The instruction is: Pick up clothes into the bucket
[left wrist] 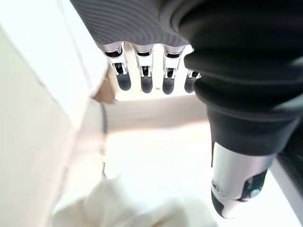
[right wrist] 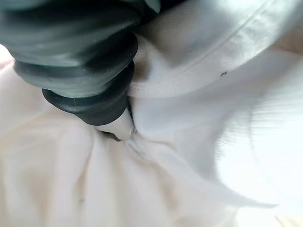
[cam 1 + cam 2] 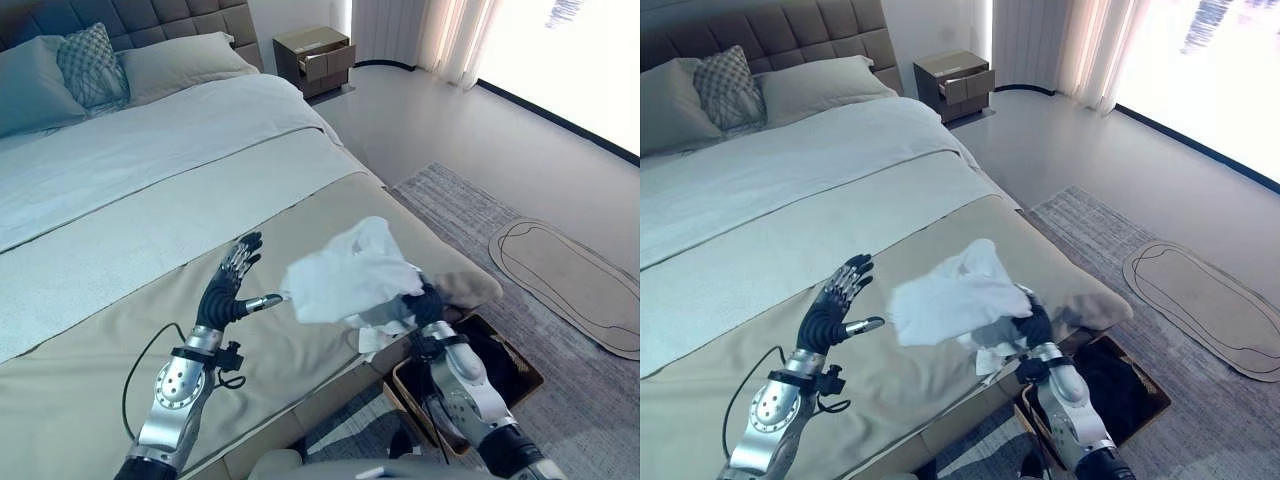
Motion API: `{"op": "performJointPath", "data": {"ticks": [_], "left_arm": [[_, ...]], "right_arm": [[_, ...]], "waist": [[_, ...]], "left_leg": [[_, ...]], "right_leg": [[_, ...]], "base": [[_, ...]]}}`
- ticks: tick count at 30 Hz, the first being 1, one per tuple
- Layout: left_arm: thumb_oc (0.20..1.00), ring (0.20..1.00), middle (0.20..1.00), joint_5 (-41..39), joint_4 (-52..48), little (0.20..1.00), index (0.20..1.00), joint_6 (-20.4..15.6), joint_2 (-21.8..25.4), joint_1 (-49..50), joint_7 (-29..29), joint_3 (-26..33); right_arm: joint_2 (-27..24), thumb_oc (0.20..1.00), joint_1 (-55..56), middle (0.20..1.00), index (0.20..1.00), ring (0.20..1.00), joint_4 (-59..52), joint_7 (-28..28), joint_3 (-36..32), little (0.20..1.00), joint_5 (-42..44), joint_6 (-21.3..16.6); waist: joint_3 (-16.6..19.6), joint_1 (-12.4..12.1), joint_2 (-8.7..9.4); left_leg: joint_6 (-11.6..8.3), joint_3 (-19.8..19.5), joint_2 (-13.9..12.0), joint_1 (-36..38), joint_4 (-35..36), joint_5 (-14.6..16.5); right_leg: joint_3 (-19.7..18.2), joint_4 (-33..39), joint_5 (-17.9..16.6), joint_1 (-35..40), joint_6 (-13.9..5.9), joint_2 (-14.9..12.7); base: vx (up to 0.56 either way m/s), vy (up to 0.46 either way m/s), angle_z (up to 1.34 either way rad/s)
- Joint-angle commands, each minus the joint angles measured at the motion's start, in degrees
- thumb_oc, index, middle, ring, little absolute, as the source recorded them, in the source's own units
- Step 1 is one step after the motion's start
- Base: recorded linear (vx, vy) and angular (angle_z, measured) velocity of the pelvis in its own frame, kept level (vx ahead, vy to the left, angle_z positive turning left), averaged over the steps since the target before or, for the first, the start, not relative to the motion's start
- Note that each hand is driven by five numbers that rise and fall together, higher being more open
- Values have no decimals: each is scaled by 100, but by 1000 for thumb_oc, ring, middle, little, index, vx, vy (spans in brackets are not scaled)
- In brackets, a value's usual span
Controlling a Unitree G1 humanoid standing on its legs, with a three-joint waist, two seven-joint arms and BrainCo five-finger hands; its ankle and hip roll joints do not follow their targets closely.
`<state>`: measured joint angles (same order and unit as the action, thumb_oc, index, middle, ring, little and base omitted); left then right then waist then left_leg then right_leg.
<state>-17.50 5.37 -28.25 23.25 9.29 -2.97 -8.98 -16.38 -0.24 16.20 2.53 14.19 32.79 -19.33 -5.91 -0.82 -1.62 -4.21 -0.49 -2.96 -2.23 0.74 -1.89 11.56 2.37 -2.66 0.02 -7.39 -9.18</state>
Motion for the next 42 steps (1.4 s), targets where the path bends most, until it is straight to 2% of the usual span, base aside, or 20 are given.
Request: {"op": "performJointPath", "data": {"ticks": [1, 9, 14, 17, 20, 21, 22, 23, 24, 25, 31, 35, 42], "left_arm": [[1000, 1000, 1000, 200, 70, 1000, 1000, -275, 136, 16, 193, 418], [1000, 1000, 1000, 474, 655, 1000, 1000, -213, 8, 236, 393, 680], [1000, 1000, 1000, 475, 769, 1000, 1000, -224, -47, 272, 487, 823], [1000, 1000, 1000, 87, 791, 1000, 1000, -247, -214, 199, 555, 979], [1000, 1000, 1000, 71, 820, 1000, 1000, -274, -246, 103, 682, 1009], [1000, 1000, 1000, 2, 774, 1000, 1000, -313, -244, -1, 790, 1002], [1000, 1000, 1000, 3, 778, 1000, 1000, -313, -248, -21, 793, 1005], [1000, 1000, 1000, -98, 770, 1000, 1000, -356, -254, -123, 892, 983], [1000, 1000, 1000, -100, 778, 1000, 1000, -359, -258, -143, 892, 984], [1000, 1000, 1000, -173, 657, 1000, 1000, -414, -253, -208, 1000, 980], [1000, 1000, 1000, -677, 149, 1000, 1000, -482, -329, -250, 1013, 913], [1000, 1000, 1000, -1220, -430, 1000, 1000, -601, -385, -277, 1006, 835], [1000, 1000, 1000, -1374, -841, 1000, 1000, -681, -377, -393, 1222, 784]], "right_arm": [[132, 200, -103, 200, 200, 200, -294, -228, -473, 200, 28, -627], [270, 200, 89, 200, 200, 200, 11, -574, -1566, 200, 523, -855], [165, 200, -63, 200, 200, 200, 327, -864, -1972, 200, 431, -975], [22, 200, -389, 200, 200, 200, 693, -1192, -2205, 200, 338, -1043], [-55, 200, -656, 200, 200, 200, 919, -1361, -2295, 200, 343, -1093], [-161, 200, -960, 200, 200, 200, 1098, -1577, -2376, 200, 376, -1162], [-169, 200, -989, 200, 200, 200, 1117, -1576, -2378, 200, 379, -1168], [-286, 200, -1280, 200, 200, 200, 1436, -1816, -2434, 200, 375, -1200], [-294, 200, -1308, 200, 200, 200, 1454, -1822, -2435, 200, 371, -1205], [-396, 200, -1552, 200, 200, 200, 1614, -1953, -2462, 200, 488, -1245], [-975, 200, -2066, 200, 200, 200, 2321, -2251, -2583, 200, 615, -1247], [-1491, 200, -2555, 200, 200, 200, 2903, -2469, -2595, 200, 787, -1193], [-1868, 200, -3143, 200, 200, 200, 3487, -2622, -2627, 200, 1148, -1254]], "waist": [[65, 30, 351], [-59, 76, 374], [-195, 80, 368], [-473, 73, 350], [-668, 69, 334], [-904, 62, 322], [-909, 64, 319], [-1110, 47, 301], [-1108, 47, 298], [-1285, 24, 272], [-1489, -4, 183], [-1680, 25, 103], [-1834, 15, -41]], "left_leg": [[15, 26, -43, -173, -288, 181], [53, -8, 2, -256, -372, 224], [66, -24, 29, -356, -413, 232], [95, -60, 60, -567, -568, 238], [115, -104, 84, -776, -773, 271], [114, -131, 91, -1041, -1031, 285], [115, -133, 94, -1080, -1070, 299], [119, -174, 114, -1392, -1360, 321], [120, -175, 116, -1432, -1397, 335], [115, -213, 140, -1762, -1684, 362], [114, -293, 207, -2727, -2576, 564], [76, -265, 219, -3719, -3531, 852], [75, -190, 178, -4713, -4412, 1117]], "right_leg": [[15, -329, -21, -83, -316, -389], [40, -517, 72, -151, -321, -428], [34, -654, 122, -274, -323, -454], [-9, -980, 189, -568, -290, -495], [-35, -1241, 248, -788, -265, -536], [-51, -1495, 282, -1028, -244, -573], [-57, -1529, 294, -1064, -243, -578], [-84, -1789, 345, -1334, -206, -613], [-90, -1823, 358, -1373, -205, -617], [-136, -2077, 401, -1658, -169, -617], [-252, -2965, 663, -2504, -76, -652], [-450, -3956, 976, -3480, -3, -708], [-702, -4869, 1238, -4606, 83, -712]], "base": [[0, 0, 0], [0, -1, 1], [-41, -1, 4], [-111, -1, 4], [-173, -4, 7], [-144, -5, 9], [-271, -14, 12], [-139, -7, 12], [-256, -17, 19], [-130, -7, 19], [-135, -1, 16], [-107, -2, 7], [-79, 17, -5]]}}
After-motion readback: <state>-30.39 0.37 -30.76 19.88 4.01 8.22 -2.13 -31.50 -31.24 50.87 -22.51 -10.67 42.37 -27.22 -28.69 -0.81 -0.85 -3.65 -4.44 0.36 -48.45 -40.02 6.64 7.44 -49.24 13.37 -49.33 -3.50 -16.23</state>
